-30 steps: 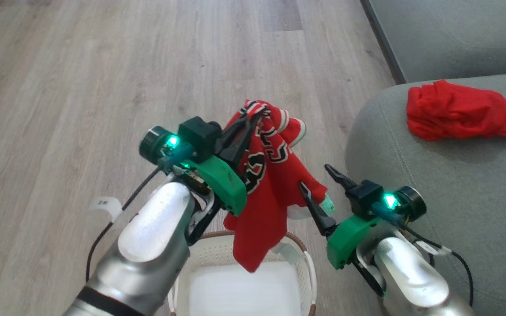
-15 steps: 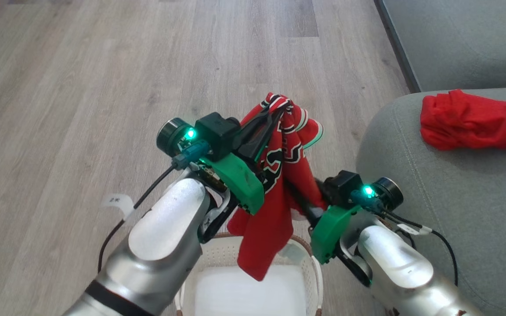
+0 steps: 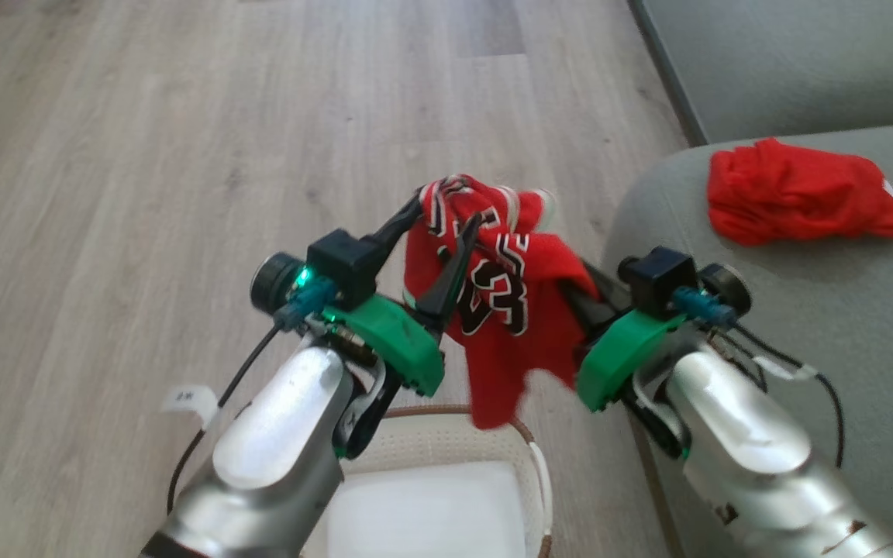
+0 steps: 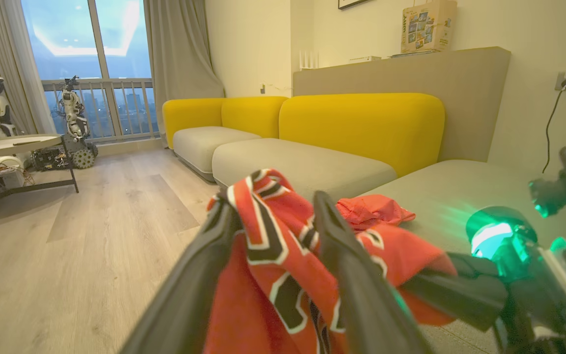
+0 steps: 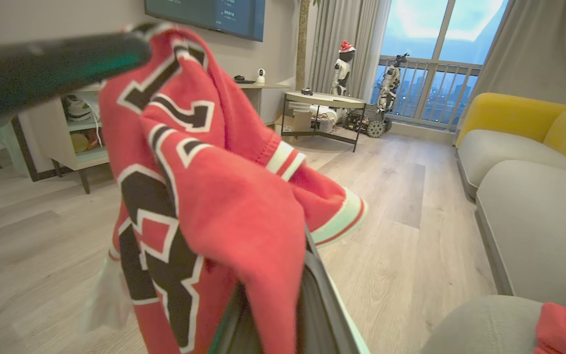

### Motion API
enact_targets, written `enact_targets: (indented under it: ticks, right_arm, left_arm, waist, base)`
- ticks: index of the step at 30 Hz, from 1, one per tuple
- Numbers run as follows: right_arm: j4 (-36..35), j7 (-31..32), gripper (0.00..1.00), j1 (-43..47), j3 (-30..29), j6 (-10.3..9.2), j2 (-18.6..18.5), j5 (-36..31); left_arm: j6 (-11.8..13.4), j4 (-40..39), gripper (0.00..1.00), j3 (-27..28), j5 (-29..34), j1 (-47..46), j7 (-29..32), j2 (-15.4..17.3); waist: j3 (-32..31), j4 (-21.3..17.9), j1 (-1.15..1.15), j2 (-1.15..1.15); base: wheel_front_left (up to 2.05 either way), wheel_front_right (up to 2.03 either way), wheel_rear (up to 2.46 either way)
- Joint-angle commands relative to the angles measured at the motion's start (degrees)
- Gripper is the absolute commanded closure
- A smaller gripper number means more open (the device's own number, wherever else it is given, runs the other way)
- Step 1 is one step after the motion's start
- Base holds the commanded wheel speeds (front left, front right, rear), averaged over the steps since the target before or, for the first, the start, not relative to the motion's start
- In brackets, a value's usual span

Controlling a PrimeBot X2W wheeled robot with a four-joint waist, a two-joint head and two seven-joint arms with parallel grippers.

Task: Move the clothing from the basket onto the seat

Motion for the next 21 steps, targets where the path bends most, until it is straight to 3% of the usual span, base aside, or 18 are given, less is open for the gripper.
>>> enact_targets:
  ticks: [1, 21]
  right_arm:
    - [-2.30, -0.38, 1.00, -3.29, -0.40, -0.02, -0.17, 0.48]
    - [-3.98, 0.00, 1.00, -5.75, -7.78, -0.02, -8.34, -0.84]
  left_arm:
    - [0.68, -1.43, 0.00, 2.41, -0.31, -2.10, -0.59, 1.13]
    - [2.45, -0.40, 0.00, 1.90, -0.93, 5.99, -2.26, 0.15]
  waist:
    - [0.25, -1.21, 0.00, 0.00]
    - [3.07, -17.35, 0.00, 0.00]
  base:
    - [0.00, 0.00, 0.00]
    - [0.00, 0.00, 0.00]
